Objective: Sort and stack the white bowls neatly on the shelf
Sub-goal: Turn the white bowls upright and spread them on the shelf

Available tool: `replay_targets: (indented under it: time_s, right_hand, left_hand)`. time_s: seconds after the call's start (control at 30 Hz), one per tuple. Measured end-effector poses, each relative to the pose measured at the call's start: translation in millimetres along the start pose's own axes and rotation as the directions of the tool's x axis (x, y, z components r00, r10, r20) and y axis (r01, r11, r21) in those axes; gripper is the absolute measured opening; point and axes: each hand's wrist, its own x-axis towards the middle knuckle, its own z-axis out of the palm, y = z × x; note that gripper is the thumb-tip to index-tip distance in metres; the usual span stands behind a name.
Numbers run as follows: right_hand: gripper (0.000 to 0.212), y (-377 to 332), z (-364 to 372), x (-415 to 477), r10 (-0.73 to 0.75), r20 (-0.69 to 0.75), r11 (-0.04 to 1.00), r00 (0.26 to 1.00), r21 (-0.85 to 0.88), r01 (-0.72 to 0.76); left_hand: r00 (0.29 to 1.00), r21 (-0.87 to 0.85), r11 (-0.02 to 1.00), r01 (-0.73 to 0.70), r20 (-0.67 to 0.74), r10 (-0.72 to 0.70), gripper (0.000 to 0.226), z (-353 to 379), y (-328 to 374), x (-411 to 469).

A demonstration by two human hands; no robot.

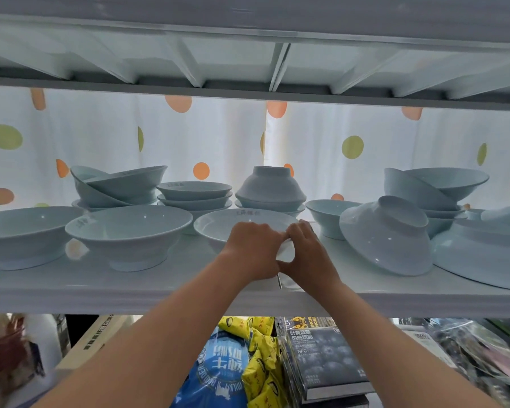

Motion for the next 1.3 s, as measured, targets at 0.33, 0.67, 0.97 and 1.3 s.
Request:
replay_targets:
  time_s: [0.33, 0.67, 0.97, 1.3]
  right_hand:
    - [0.062, 2, -36, 2, -0.047, 0.182, 0.997, 0.982, 0.066, 0.036]
    - [0.047, 78, -134, 4, 0.23, -0.105, 0.903, 0.968, -0.348, -0.252]
    - [0.089, 164, -165, 7, 0.54, -0.014, 0.833, 0.842, -0.13, -0.537]
    - [0.076, 170, -152, 14, 0.475, 0.009, 0.878, 0.88, 0.058, -0.474]
  left_hand:
    - [0.924, -0.13, 0.991, 0.043, -0.371, -0.089, 0.043, 11, 16, 6]
    - [0.897, -0.623, 0.78, 0.057, -0.311, -0.315, 0.024, -9, 98, 44]
    - [0.665, -0.808, -0.288, 0.514, 0.587, -0.461, 0.056, 43, 140, 125]
    - [0.716, -0.729, -0.588, 0.351, 0.613, -0.333, 0.047, 65, 168, 133]
